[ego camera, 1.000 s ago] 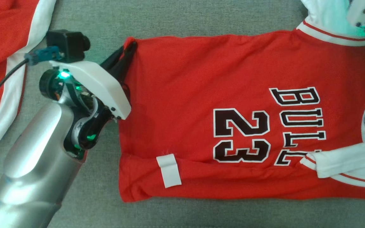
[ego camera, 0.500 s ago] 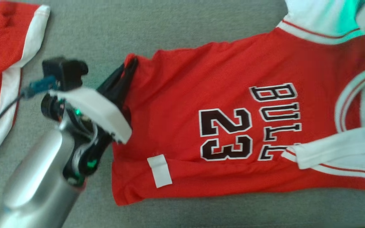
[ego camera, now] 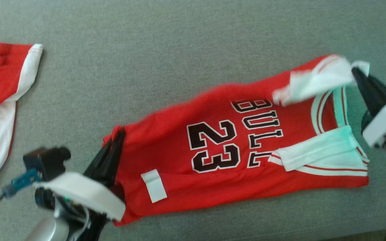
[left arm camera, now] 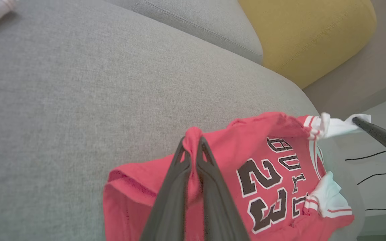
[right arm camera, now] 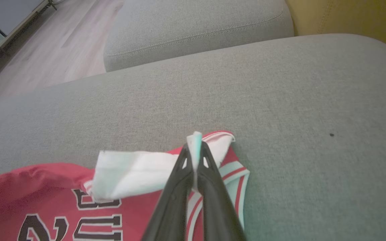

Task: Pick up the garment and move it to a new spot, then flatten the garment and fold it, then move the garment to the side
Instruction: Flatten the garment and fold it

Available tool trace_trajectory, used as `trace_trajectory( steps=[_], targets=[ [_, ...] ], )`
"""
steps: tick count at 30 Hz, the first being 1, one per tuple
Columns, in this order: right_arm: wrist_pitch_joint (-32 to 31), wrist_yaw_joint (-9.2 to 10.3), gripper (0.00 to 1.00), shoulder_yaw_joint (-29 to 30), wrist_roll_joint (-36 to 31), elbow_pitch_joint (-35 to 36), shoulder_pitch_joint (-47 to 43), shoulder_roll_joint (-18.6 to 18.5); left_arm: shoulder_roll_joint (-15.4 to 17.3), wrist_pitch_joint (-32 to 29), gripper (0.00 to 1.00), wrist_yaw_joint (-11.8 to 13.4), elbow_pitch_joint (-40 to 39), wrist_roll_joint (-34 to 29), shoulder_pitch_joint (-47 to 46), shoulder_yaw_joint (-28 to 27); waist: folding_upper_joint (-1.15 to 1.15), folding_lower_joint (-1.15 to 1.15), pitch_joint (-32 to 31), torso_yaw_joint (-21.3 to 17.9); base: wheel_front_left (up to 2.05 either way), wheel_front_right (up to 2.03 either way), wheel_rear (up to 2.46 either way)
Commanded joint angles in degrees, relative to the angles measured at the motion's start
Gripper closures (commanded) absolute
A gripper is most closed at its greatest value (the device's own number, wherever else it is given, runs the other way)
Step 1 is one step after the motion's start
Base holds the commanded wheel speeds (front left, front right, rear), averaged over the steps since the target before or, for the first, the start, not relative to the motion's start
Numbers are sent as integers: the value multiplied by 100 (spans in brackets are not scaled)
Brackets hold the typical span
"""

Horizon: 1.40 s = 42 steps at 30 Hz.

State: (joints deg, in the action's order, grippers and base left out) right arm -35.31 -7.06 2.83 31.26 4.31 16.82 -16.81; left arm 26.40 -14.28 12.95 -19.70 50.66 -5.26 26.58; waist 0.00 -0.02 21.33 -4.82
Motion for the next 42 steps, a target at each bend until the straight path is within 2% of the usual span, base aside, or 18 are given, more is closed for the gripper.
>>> trace_trajectory(
  steps=[1,5,13,26,27,28,29,32,34,38,40,42],
  targets=[
    [-32,-43,100,4,-4,349,-85,-20,157,83,100,32,-250,22,-24,-292,0,2,-97,-65,0,0,0],
    [-116,-43,100,167,-28,653,-563,142,110,152,100,3,-222,134,272,-240,0,2,-146,-58,0,0,0],
    [-193,-43,100,297,-55,895,-1066,438,70,252,100,-76,108,208,293,-273,0,2,-184,-55,0,0,0],
    [-437,-43,100,314,-32,1035,-1548,441,173,191,100,-39,152,348,383,-397,0,2,-214,-146,0,0,0],
    [-444,-43,55,238,-77,1016,-1563,376,204,138,67,-48,177,344,396,-359,0,2,-208,-157,0,0,0],
    [-470,-43,0,176,-109,973,-1576,326,251,105,7,-56,214,301,404,-324,0,2,-202,-168,0,0,0],
    [-510,-43,0,116,-153,927,-1578,268,311,100,0,-42,275,209,402,-298,0,2,-195,-178,0,0,0],
    [-542,-43,0,29,-244,854,-1487,81,480,221,0,56,489,-228,370,-219,0,2,-186,-196,0,0,0],
    [-517,-43,0,91,-298,830,-1324,-1,505,594,0,243,594,-655,331,-275,0,2,-179,-216,0,0,0],
    [-556,-43,0,216,-487,519,-869,27,283,1855,0,698,712,-1458,335,-513,0,2,-178,-255,0,0,0],
    [-681,-43,0,85,-575,264,-744,1,116,2406,0,771,811,-1706,394,-494,0,2,-183,-219,0,0,0],
    [-804,-43,0,-33,-669,6,-691,-79,-64,2685,0,818,933,-1874,459,-430,0,2,-186,-148,0,0,0]
  ],
)
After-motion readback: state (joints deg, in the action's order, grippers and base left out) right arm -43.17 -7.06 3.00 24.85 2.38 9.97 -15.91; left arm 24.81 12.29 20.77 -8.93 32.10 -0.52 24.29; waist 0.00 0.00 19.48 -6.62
